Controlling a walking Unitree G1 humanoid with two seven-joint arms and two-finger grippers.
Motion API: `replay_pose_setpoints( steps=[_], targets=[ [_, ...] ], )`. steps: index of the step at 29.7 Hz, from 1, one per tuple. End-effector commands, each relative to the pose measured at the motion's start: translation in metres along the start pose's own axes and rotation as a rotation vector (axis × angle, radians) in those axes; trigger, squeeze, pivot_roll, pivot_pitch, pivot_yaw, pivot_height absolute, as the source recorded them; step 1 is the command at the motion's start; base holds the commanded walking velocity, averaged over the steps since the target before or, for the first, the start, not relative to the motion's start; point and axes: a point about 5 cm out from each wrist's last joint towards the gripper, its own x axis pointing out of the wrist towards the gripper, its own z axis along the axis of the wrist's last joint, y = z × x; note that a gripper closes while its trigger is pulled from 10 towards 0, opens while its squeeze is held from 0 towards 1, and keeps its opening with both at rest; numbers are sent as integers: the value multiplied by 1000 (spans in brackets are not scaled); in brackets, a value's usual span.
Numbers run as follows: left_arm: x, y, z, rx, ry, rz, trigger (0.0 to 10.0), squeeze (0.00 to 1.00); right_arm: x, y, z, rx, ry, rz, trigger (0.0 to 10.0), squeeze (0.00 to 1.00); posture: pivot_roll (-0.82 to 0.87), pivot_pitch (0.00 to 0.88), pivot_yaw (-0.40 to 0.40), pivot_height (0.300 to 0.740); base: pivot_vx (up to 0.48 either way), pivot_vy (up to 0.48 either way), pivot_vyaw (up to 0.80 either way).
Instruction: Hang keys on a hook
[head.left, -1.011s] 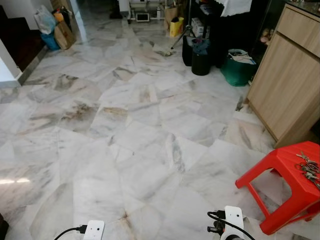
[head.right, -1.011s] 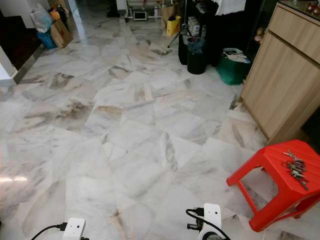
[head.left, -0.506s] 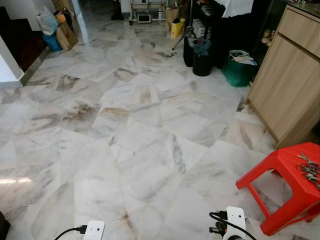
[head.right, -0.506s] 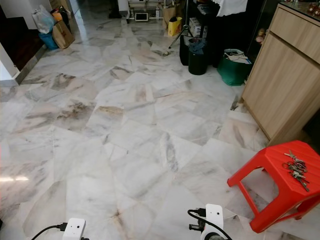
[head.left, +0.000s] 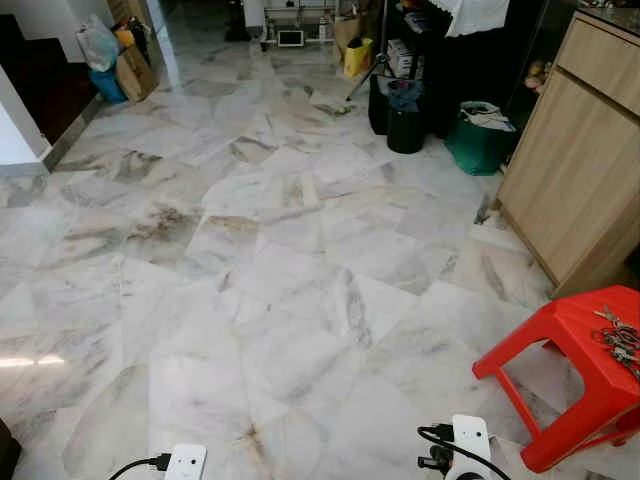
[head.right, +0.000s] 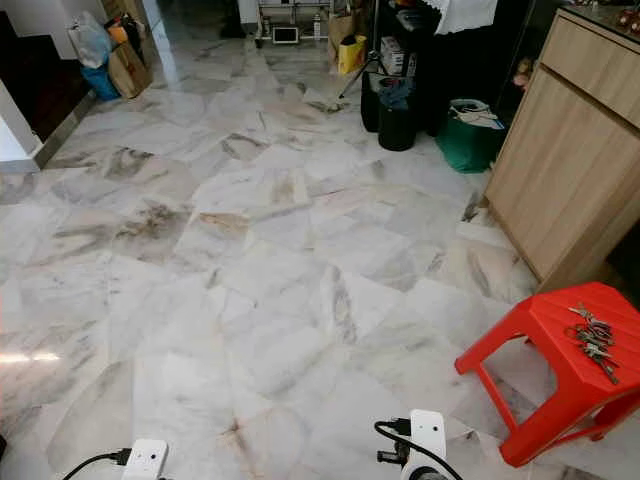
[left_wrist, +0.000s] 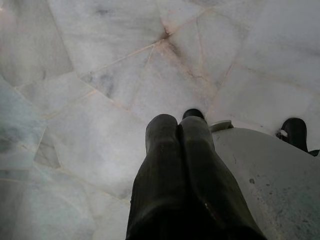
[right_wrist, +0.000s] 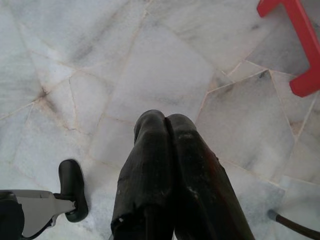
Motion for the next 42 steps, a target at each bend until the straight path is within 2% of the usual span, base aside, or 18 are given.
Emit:
replay_pose_setpoints(
  steps=[1,3,4,5,6,42],
  targets=[
    [-2,2,-8,-5,34,8,10000,0,-1,-1,-5,5,24,-2,10000,0,8,0,12,740,0,0,0],
    [-1,1,-8,4,35,4,10000,0,-1,1,-5,-4,19,2,10000,0,8,0,10,740,0,0,0],
    [-1,-1,-7,4,35,-1,10000,933,-1,1,-4,17,6,3,10000,1000,8,0,9,740,0,0,0],
    [-1,-2,-6,4,35,-5,10000,933,-1,1,-3,34,-3,3,10000,1000,8,0,9,740,0,0,0],
    [0,-5,-6,2,31,-22,10000,1000,-1,1,-3,33,-6,3,10000,1000,8,0,9,740,0,0,0],
    [0,-4,-5,-7,24,4,10000,1000,-1,2,-3,29,-10,15,10000,1000,14,19,3,740,0,0,0]
  ],
)
